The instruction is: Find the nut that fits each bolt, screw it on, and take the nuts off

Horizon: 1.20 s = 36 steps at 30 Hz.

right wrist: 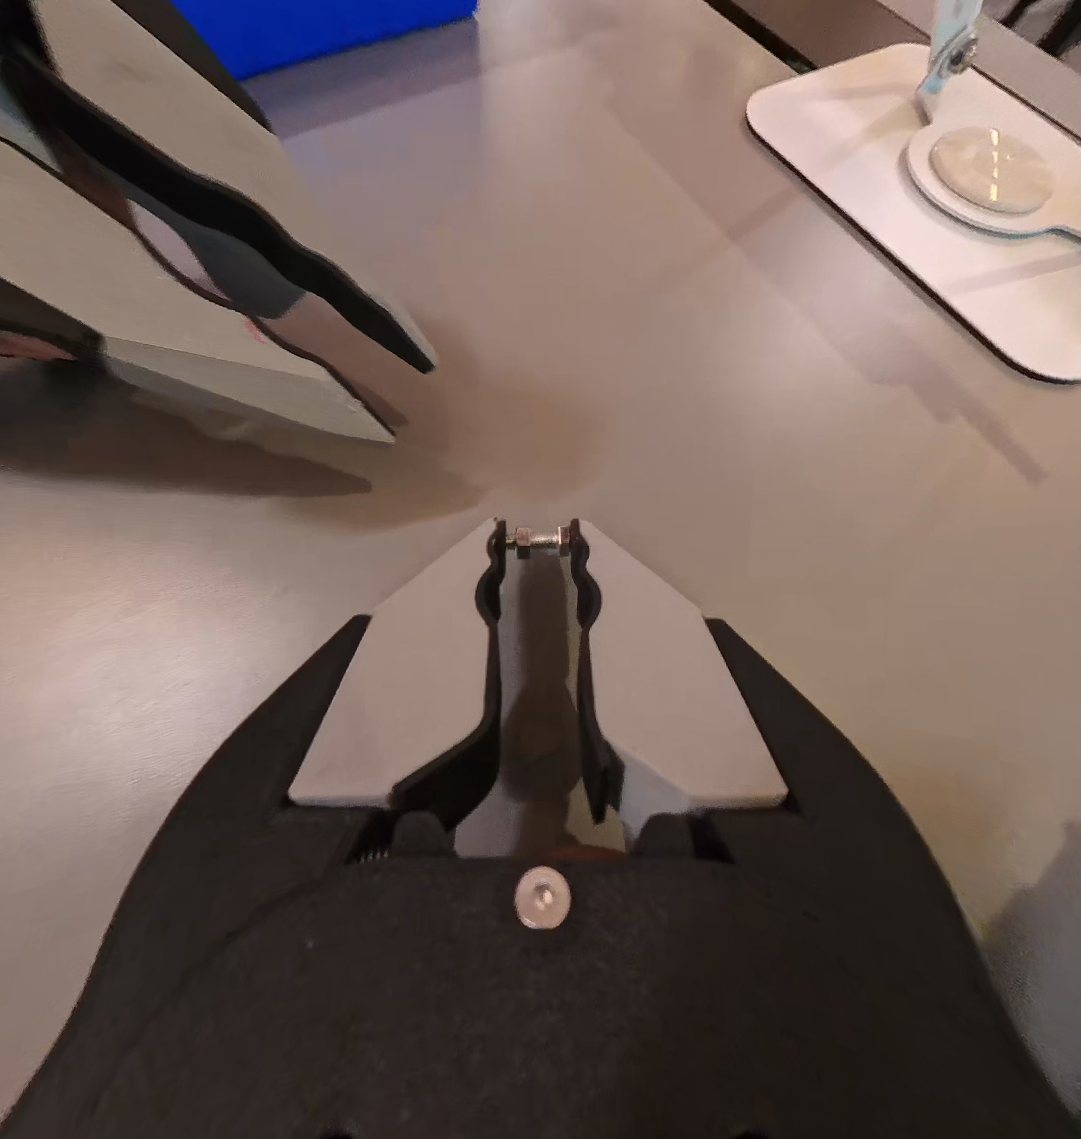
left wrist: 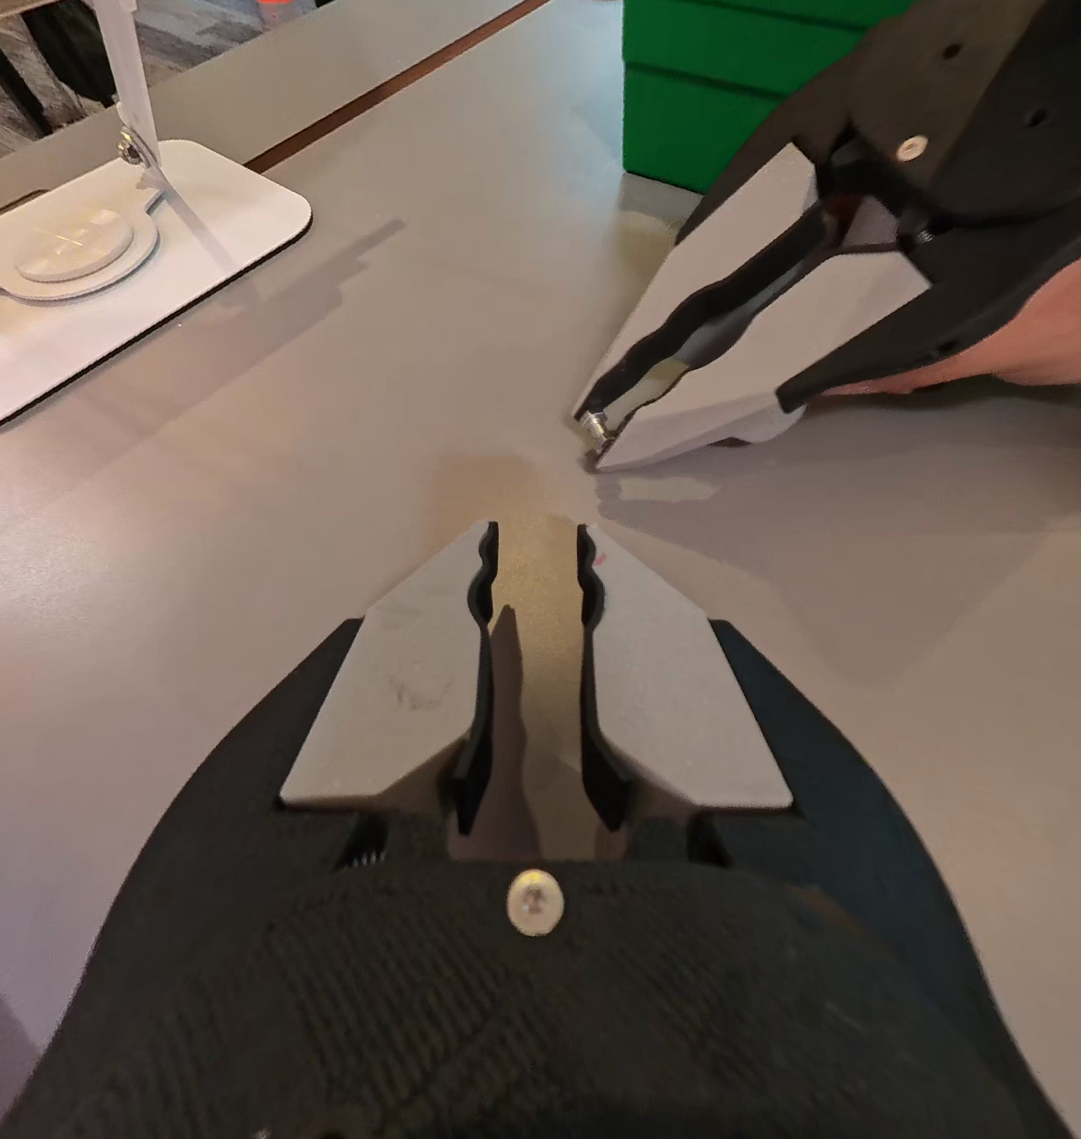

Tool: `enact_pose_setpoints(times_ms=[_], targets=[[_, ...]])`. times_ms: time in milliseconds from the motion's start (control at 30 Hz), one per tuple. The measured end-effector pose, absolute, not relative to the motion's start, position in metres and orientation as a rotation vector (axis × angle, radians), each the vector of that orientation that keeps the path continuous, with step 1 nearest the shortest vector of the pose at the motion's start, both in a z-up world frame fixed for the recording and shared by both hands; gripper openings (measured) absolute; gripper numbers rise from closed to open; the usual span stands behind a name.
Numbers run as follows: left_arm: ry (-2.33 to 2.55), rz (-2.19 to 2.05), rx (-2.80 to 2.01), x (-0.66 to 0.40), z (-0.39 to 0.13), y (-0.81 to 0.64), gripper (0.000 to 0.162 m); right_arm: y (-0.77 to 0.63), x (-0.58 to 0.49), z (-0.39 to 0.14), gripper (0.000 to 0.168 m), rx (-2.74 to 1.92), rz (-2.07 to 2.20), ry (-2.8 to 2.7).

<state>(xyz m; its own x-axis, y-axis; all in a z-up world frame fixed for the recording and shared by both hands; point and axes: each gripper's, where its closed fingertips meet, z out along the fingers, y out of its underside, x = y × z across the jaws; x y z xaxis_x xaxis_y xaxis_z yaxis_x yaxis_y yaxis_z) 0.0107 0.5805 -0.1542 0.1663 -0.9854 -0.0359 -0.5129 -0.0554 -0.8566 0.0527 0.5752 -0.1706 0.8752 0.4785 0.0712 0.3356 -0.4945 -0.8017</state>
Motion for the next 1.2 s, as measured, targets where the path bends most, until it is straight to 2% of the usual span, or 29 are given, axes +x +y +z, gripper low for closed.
enact_pose_setpoints(times_ms=[533,1200], targets=[[1.551,-0.788,-1.27,0.023,-0.127,0.541,0.026,0.537,0.014,-0.094,0.018,-1.863,0.958,-0.414],[1.54,-0.759,-1.018,0.021,-0.1,0.516,0.023,0.517,0.004,-0.076,0.018,-1.816,1.446,-0.262]])
